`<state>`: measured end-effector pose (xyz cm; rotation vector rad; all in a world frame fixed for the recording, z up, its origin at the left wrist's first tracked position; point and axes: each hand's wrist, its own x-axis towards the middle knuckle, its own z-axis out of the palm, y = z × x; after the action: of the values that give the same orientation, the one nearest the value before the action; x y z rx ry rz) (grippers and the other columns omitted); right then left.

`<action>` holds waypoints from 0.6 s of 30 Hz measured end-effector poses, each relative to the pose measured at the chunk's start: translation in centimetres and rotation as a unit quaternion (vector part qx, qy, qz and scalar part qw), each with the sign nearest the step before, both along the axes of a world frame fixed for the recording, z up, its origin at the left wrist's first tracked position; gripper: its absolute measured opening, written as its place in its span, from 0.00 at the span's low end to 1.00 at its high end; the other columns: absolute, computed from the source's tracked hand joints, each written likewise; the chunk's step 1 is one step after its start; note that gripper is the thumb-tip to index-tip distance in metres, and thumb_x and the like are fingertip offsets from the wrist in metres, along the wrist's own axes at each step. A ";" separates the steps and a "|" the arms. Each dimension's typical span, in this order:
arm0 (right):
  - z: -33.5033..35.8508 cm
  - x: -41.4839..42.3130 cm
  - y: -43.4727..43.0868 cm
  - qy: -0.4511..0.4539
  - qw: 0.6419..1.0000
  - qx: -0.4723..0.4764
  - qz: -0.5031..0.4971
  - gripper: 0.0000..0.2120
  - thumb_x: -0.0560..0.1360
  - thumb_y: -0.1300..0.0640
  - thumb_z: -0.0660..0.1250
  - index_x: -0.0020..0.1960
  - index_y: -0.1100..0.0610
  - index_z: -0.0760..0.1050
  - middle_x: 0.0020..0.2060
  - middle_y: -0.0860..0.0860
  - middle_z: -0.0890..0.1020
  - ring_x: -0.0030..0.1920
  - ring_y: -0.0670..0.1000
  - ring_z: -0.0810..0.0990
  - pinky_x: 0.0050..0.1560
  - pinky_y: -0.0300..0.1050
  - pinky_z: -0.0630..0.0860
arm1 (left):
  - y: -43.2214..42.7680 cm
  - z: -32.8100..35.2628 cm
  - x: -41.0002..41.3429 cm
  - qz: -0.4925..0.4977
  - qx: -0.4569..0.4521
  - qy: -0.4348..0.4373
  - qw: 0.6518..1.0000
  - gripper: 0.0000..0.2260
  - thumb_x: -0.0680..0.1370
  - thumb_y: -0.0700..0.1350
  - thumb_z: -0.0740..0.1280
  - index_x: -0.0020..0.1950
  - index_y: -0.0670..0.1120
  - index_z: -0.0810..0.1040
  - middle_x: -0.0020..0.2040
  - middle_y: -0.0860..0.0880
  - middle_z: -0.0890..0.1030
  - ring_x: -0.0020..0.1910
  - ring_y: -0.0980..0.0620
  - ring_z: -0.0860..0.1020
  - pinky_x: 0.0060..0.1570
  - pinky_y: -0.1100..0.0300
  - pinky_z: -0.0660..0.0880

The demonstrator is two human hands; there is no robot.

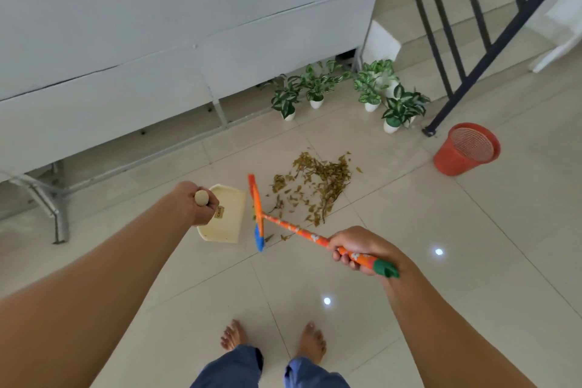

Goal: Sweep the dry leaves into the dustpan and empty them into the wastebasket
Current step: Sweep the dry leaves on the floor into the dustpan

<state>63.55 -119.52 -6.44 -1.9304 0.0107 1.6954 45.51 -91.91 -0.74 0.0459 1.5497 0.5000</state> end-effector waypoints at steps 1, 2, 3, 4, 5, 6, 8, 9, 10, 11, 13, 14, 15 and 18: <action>-0.4 -0.4 0.1 0.009 1.000 -0.007 0.011 0.11 0.74 0.62 0.65 0.56 0.62 0.76 0.30 0.51 0.75 0.22 0.43 0.69 0.19 0.34 0.63 | -0.8 0.7 -0.1 0.033 -0.001 -0.009 0.999 0.09 0.84 0.36 0.57 0.44 0.42 0.68 0.35 0.46 0.71 0.25 0.58 0.69 0.18 0.68 0.68; -0.8 -0.6 0.1 0.013 1.000 -0.014 0.024 0.10 0.75 0.62 0.64 0.55 0.63 0.75 0.29 0.51 0.75 0.21 0.43 0.69 0.19 0.34 0.63 | -1.9 0.8 -0.8 0.047 -0.004 -0.022 0.999 0.09 0.84 0.36 0.57 0.44 0.42 0.68 0.35 0.46 0.71 0.26 0.58 0.69 0.18 0.68 0.68; -1.0 -0.7 0.1 0.012 0.999 -0.022 0.041 0.08 0.75 0.62 0.64 0.53 0.63 0.75 0.29 0.51 0.75 0.21 0.43 0.69 0.19 0.34 0.63 | -2.6 1.2 -1.2 0.057 -0.016 -0.023 0.998 0.09 0.84 0.36 0.57 0.44 0.42 0.68 0.36 0.46 0.71 0.26 0.58 0.69 0.18 0.68 0.68; -1.2 -0.5 0.1 0.005 0.998 -0.030 0.062 0.08 0.75 0.62 0.64 0.53 0.63 0.75 0.29 0.51 0.75 0.21 0.43 0.69 0.19 0.34 0.64 | -3.3 1.2 -1.6 0.059 -0.022 -0.018 0.998 0.09 0.84 0.36 0.57 0.45 0.41 0.68 0.36 0.46 0.71 0.26 0.58 0.69 0.19 0.69 0.67; -1.3 -0.3 0.1 -0.006 0.995 -0.039 0.087 0.07 0.75 0.62 0.64 0.52 0.63 0.75 0.30 0.52 0.75 0.22 0.43 0.70 0.19 0.34 0.64 | -3.6 1.0 -2.2 0.068 -0.023 -0.010 0.997 0.09 0.84 0.36 0.57 0.45 0.41 0.68 0.36 0.46 0.71 0.26 0.58 0.69 0.19 0.69 0.67; -1.3 0.2 0.0 -0.021 0.992 -0.046 0.116 0.06 0.76 0.62 0.63 0.51 0.62 0.74 0.30 0.52 0.75 0.23 0.43 0.70 0.19 0.34 0.65 | -3.7 0.8 -2.4 0.061 -0.023 -0.009 0.998 0.09 0.85 0.36 0.57 0.44 0.41 0.68 0.36 0.46 0.71 0.26 0.58 0.69 0.19 0.68 0.67; -0.9 1.2 0.0 -0.055 0.983 -0.059 0.168 0.06 0.76 0.63 0.63 0.51 0.63 0.74 0.31 0.52 0.75 0.24 0.44 0.71 0.20 0.34 0.66 | -4.1 1.5 -2.5 0.057 -0.025 -0.003 0.998 0.09 0.85 0.36 0.56 0.44 0.41 0.67 0.36 0.46 0.71 0.26 0.57 0.69 0.17 0.67 0.66; -0.7 1.8 0.0 -0.078 0.978 -0.064 0.184 0.06 0.76 0.63 0.63 0.51 0.64 0.75 0.32 0.53 0.76 0.25 0.45 0.72 0.20 0.34 0.67 | -4.4 1.8 -2.5 0.059 -0.028 -0.001 0.998 0.09 0.84 0.37 0.57 0.44 0.41 0.67 0.36 0.46 0.71 0.25 0.57 0.69 0.17 0.67 0.65; -0.4 2.3 -0.1 -0.105 0.973 -0.065 0.197 0.08 0.74 0.63 0.64 0.52 0.65 0.76 0.32 0.54 0.77 0.25 0.47 0.73 0.21 0.34 0.68 | -4.4 1.5 -2.6 0.070 -0.029 -0.002 0.997 0.09 0.85 0.37 0.57 0.44 0.41 0.67 0.36 0.46 0.70 0.25 0.57 0.69 0.17 0.68 0.65; -0.2 2.7 -0.2 -0.131 0.967 -0.062 0.209 0.11 0.73 0.63 0.64 0.52 0.67 0.78 0.32 0.55 0.79 0.27 0.50 0.75 0.23 0.36 0.69 | -4.7 1.6 -2.6 0.066 -0.029 -0.007 0.997 0.09 0.85 0.37 0.57 0.44 0.42 0.67 0.36 0.46 0.70 0.25 0.57 0.68 0.17 0.68 0.66; 0.4 3.5 -0.6 -0.162 0.959 -0.053 0.226 0.14 0.70 0.62 0.65 0.52 0.70 0.80 0.33 0.57 0.80 0.30 0.54 0.76 0.26 0.38 0.71 | -5.0 1.8 -2.5 0.068 -0.033 -0.010 0.997 0.09 0.85 0.37 0.56 0.44 0.42 0.67 0.36 0.47 0.70 0.26 0.58 0.68 0.19 0.68 0.66; 0.8 3.9 -0.7 -0.166 0.958 -0.049 0.228 0.15 0.70 0.62 0.65 0.52 0.70 0.80 0.33 0.57 0.80 0.30 0.54 0.76 0.27 0.39 0.71 | -5.0 1.7 -2.4 0.066 -0.031 -0.012 0.997 0.09 0.85 0.37 0.56 0.44 0.42 0.67 0.35 0.47 0.70 0.26 0.58 0.68 0.20 0.69 0.66; 1.3 4.2 -0.8 -0.167 0.959 -0.044 0.225 0.14 0.70 0.62 0.65 0.51 0.69 0.80 0.33 0.57 0.80 0.29 0.53 0.76 0.26 0.39 0.71 | -5.1 1.8 -2.2 0.068 -0.032 -0.011 0.997 0.09 0.85 0.36 0.56 0.44 0.42 0.67 0.35 0.47 0.70 0.26 0.58 0.68 0.20 0.69 0.65; 2.8 4.8 -0.8 -0.169 0.959 -0.029 0.225 0.12 0.72 0.62 0.65 0.52 0.67 0.79 0.33 0.55 0.80 0.28 0.50 0.76 0.25 0.38 0.71 | -4.7 2.0 -1.4 0.064 -0.033 -0.003 0.997 0.09 0.85 0.37 0.56 0.44 0.42 0.67 0.35 0.47 0.71 0.26 0.58 0.68 0.17 0.68 0.65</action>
<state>68.35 -120.36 -3.62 -2.3753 -0.5517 1.6137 44.06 -96.60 1.22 -0.1067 1.5692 0.5492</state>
